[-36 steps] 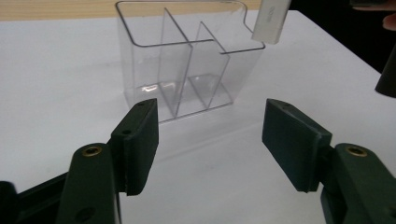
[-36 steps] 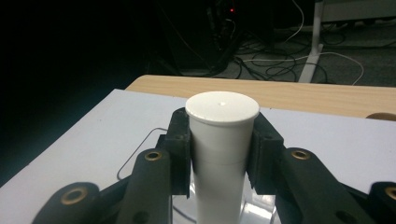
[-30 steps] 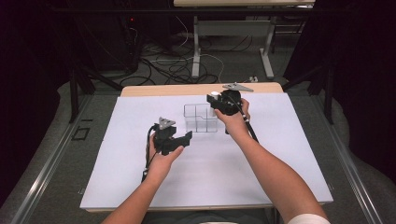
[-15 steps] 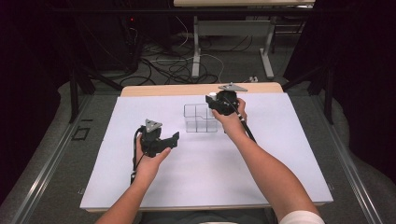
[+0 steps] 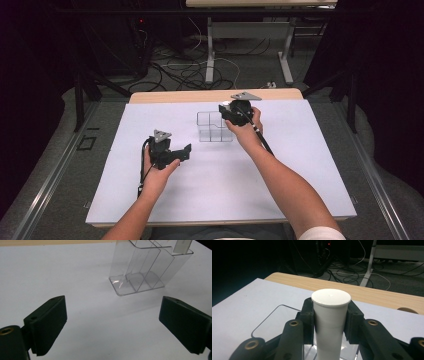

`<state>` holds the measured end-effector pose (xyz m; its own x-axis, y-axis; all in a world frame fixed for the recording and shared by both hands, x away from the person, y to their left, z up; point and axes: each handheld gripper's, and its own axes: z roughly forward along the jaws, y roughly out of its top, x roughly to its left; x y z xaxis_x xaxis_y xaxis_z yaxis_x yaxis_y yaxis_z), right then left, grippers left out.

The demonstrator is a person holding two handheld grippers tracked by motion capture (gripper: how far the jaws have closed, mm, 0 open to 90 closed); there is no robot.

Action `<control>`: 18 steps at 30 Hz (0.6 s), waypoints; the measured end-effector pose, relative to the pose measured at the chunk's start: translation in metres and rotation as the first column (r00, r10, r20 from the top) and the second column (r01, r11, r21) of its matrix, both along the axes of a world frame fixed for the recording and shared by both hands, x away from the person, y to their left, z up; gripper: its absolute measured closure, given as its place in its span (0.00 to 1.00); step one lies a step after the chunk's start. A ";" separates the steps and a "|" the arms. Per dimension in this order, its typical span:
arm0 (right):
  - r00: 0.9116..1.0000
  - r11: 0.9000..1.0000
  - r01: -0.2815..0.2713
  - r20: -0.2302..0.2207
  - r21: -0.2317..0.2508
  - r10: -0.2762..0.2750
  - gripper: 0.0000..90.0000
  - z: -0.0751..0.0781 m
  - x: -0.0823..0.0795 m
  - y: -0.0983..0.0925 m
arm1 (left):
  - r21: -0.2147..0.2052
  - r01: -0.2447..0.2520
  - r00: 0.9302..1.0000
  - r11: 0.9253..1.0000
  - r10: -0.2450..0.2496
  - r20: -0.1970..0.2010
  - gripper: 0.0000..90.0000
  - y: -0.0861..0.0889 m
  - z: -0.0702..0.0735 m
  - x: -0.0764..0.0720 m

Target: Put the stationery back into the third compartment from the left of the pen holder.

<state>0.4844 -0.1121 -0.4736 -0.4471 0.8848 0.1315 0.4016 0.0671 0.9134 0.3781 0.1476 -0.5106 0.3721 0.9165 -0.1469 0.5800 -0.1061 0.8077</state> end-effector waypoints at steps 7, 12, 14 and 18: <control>1.000 1.000 0.004 0.010 -0.013 -0.004 0.73 -0.003 0.003 0.001 | 0.005 0.005 1.000 1.000 -0.005 -0.008 0.04 -0.002 -0.003 0.000; 1.000 1.000 0.003 0.001 -0.030 -0.003 0.73 -0.007 0.004 0.003 | -0.002 0.008 1.000 1.000 -0.008 -0.010 0.01 -0.003 -0.004 0.001; 1.000 0.999 -0.003 0.004 -0.039 0.003 0.73 -0.008 0.003 0.004 | -0.002 0.008 1.000 1.000 -0.008 -0.010 0.00 -0.003 -0.004 0.001; 1.000 0.999 -0.008 0.007 -0.048 0.008 0.73 -0.011 0.001 0.006 | 0.002 0.004 1.000 1.000 -0.004 -0.009 0.00 -0.002 -0.004 0.001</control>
<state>0.4856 -0.1065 -0.4841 -0.4547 0.8865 0.0862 0.3943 0.1136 0.9119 0.3788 0.1453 -0.5145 0.3743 0.9153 -0.1489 0.5871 -0.1096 0.8020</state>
